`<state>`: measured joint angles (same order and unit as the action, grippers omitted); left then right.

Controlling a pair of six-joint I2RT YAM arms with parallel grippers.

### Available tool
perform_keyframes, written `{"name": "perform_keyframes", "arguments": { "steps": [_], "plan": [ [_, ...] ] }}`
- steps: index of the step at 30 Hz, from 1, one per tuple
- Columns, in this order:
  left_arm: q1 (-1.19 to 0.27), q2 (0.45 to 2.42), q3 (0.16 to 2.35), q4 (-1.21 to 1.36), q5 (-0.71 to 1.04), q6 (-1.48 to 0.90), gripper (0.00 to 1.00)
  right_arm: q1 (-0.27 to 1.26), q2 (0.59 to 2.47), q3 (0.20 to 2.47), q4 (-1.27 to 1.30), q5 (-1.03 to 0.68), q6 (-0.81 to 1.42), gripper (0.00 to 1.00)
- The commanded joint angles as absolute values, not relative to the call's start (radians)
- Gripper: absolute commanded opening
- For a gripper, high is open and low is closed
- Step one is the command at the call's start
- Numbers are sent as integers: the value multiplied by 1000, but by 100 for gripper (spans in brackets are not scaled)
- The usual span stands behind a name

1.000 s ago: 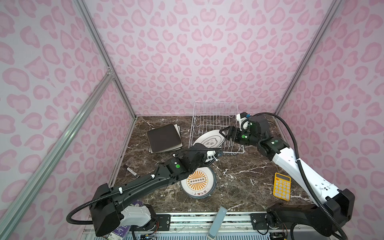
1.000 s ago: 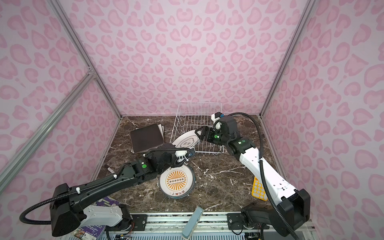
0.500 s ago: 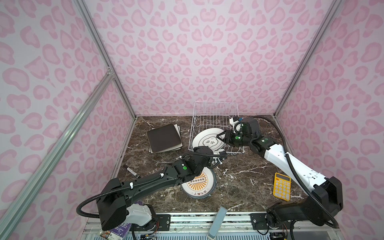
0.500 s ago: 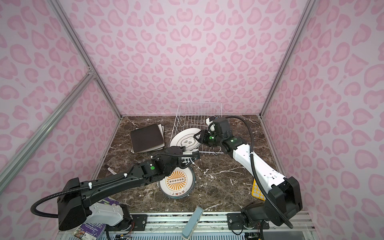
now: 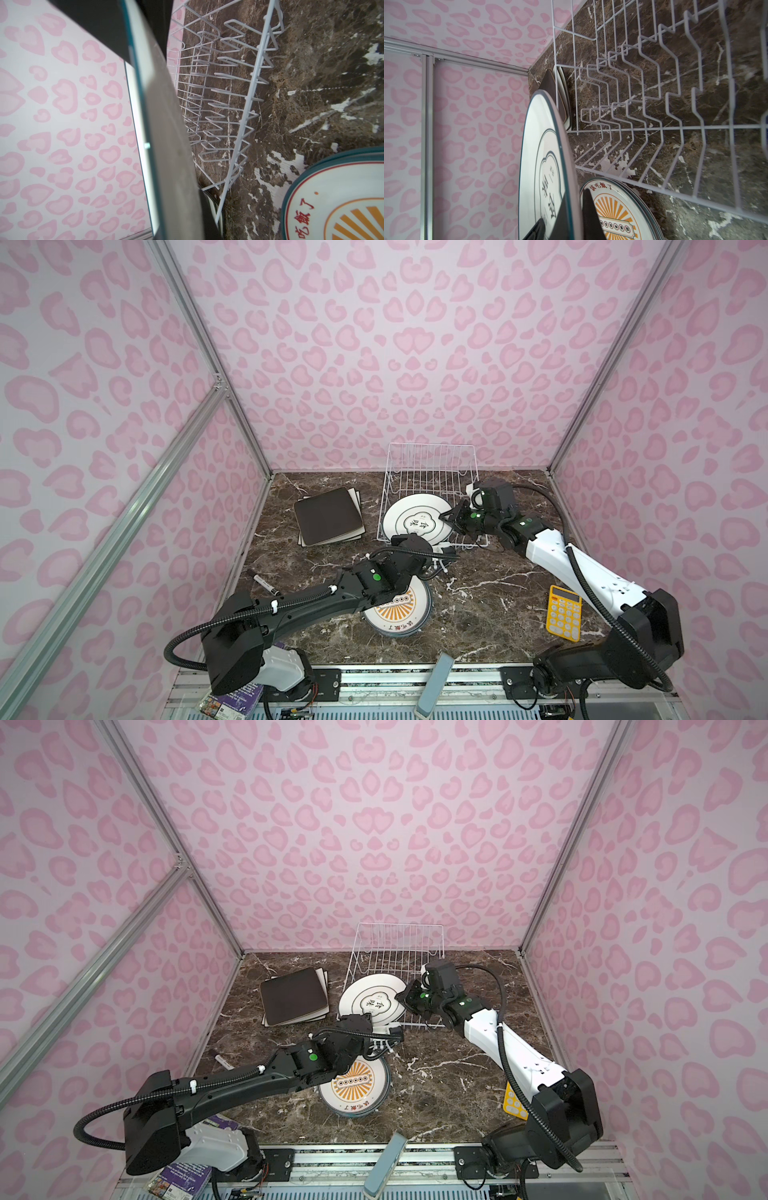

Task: Unload the plates from the dish rack
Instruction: 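Grasp the white plate rim with the right gripper opposite the left gripper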

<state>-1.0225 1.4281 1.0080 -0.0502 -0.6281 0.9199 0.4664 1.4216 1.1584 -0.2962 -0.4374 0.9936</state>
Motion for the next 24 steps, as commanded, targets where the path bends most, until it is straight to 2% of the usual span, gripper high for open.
{"name": "perform_keyframes", "arguments": {
  "steps": [1, 12, 15, 16, 18, 24],
  "plan": [
    [-1014, 1431, 1024, 99, -615, 817, 10, 473, 1403, 1136, -245, -551, 780, 0],
    [-1014, 1447, 1047, 66, -635, 778, 21, 460, 1361, 1096, -213, -553, 790, 0],
    [-1014, 1449, 1047, 64, -638, 778, 35, 455, 1356, 1092, -200, -543, 797, 0],
    [-1014, 1447, 1048, 65, -638, 776, 45, 453, 1355, 1090, -193, -542, 800, 0],
    [-1015, 1438, 1045, 70, -633, 769, 56, 448, 1351, 1083, -172, -536, 811, 0],
    [-1016, 1422, 1080, -19, -584, 658, 66, 432, 1348, 1092, -135, -506, 833, 0]
  ]
}}
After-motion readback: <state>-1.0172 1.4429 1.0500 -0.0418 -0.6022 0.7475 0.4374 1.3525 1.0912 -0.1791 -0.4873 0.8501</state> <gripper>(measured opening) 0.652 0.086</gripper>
